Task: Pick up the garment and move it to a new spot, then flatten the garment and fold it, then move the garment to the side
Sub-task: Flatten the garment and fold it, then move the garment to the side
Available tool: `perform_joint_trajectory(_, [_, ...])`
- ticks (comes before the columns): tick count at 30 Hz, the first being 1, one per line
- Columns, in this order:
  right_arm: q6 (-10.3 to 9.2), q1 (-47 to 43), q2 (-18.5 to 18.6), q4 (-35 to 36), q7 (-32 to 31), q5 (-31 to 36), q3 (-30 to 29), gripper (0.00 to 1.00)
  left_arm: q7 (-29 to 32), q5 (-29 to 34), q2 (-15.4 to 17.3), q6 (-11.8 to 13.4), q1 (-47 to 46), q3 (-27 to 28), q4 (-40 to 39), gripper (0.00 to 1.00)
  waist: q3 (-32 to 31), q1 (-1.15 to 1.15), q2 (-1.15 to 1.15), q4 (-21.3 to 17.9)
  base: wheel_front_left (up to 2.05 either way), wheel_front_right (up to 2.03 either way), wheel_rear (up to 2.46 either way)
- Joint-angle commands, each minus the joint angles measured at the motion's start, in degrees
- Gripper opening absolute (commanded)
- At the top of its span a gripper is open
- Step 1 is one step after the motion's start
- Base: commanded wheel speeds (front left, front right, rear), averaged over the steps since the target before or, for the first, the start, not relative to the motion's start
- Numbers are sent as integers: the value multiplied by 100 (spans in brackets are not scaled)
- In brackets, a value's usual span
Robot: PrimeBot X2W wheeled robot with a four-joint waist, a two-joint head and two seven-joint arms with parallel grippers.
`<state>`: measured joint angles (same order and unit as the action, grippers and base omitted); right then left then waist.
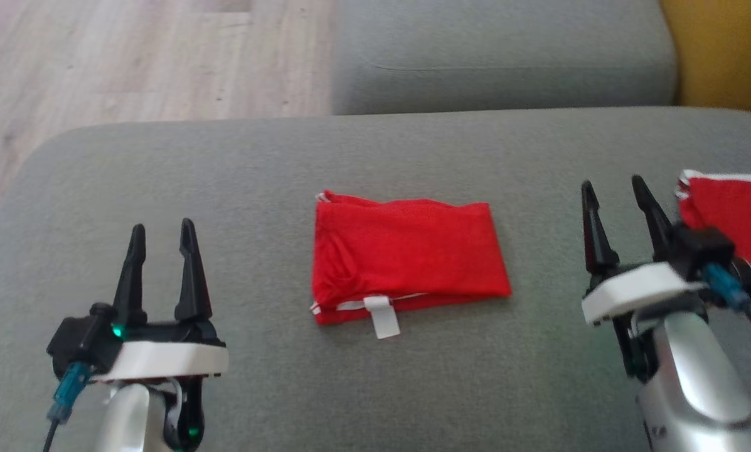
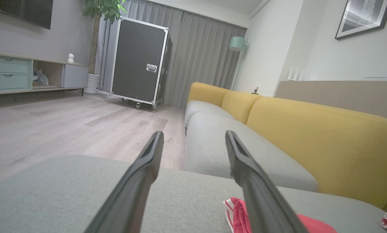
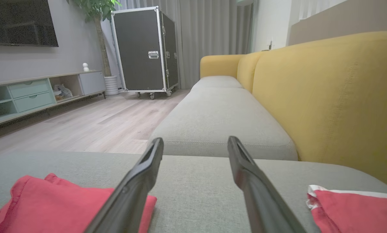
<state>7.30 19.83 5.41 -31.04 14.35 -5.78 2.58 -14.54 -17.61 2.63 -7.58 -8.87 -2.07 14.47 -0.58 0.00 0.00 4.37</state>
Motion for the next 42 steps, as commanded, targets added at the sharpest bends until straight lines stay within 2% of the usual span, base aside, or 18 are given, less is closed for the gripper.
perform_joint_trajectory(1, [19, -44, -130, 464, 64, 172, -40, 100, -46, -9, 27, 11, -65, 198, -192, 100, 77, 0, 0, -212, 0, 0, 0])
perform_joint_trajectory(10, [19, -716, -246, 1107, 64, 382, -456, 100, -46, -70, 26, 10, -1, 100, -91, 100, 172, 0, 0, -380, 0, 0, 0])
perform_joint_trajectory(22, [19, -749, -252, 1175, 64, 178, -337, 100, -46, -57, 25, 10, -90, -71, -59, 100, 297, 0, 0, -272, 0, 0, 0])
perform_joint_trajectory(27, [19, -556, -253, 798, 50, 130, -23, 100, -46, -50, 25, 10, -155, -134, -13, 100, 478, 0, 0, -112, 0, 0, 0])
perform_joint_trajectory(34, [19, 25, -253, -47, -325, -51, 603, 100, -46, -66, 25, 9, -333, -313, 32, 100, 743, 0, 0, 193, 0, 0, 0])
perform_joint_trajectory(42, [19, 641, -253, -1380, -966, -805, 884, 100, -46, -119, 25, 9, -445, -503, 78, 100, 881, 0, 0, 529, 0, 0, 0])
